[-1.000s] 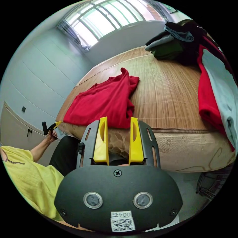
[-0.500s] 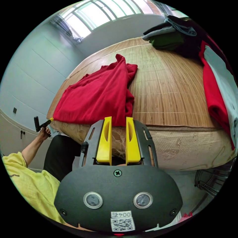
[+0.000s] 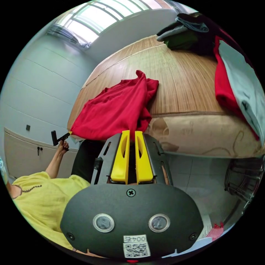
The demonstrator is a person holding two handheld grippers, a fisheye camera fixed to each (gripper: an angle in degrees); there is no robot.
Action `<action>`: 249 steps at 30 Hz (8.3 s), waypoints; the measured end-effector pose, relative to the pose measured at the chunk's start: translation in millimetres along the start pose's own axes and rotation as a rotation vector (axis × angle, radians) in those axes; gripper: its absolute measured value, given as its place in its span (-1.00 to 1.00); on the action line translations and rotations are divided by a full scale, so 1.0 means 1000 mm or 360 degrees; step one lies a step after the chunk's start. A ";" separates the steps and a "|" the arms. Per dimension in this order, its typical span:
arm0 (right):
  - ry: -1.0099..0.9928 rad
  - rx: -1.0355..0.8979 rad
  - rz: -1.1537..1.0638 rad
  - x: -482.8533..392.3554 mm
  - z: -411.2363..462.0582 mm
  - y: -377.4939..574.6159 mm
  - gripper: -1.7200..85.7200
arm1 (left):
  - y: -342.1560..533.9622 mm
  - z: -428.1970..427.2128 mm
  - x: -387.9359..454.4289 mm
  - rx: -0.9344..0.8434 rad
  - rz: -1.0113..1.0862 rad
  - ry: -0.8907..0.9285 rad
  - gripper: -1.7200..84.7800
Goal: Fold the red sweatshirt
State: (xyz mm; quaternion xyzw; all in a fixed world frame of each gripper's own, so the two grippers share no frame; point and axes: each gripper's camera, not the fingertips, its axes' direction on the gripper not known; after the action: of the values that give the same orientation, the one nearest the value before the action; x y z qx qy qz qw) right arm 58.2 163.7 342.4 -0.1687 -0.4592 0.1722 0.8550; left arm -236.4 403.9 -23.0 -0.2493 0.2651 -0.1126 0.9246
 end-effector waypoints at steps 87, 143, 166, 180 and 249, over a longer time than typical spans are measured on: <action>0.0529 0.0040 -0.0502 -0.092 0.162 -0.083 -0.59 | -0.201 0.195 0.061 -0.0176 0.0179 -0.0288 -0.95; 0.0501 0.0291 0.1127 -0.150 0.206 -0.074 -0.98 | -0.098 0.210 0.123 0.0272 -0.1105 -0.0153 -0.94; 0.0552 0.0231 0.1152 -0.146 0.209 -0.095 -0.98 | -0.094 0.203 0.103 0.0243 -0.1189 -0.0085 -0.94; 0.0576 0.0236 0.1137 -0.144 0.211 -0.100 -0.98 | -0.088 0.203 0.095 0.0264 -0.1196 -0.0047 -0.94; 0.0587 0.0048 -0.0024 -0.021 0.118 -0.103 -0.85 | -0.051 0.135 0.079 0.0032 -0.0304 -0.0228 -0.96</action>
State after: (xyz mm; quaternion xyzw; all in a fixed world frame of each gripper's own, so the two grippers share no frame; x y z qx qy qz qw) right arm -37.5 78.2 434.5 -0.1811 -0.2933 0.1389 0.9284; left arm -100.4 388.1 68.2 -0.2715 0.1723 -0.1846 0.9287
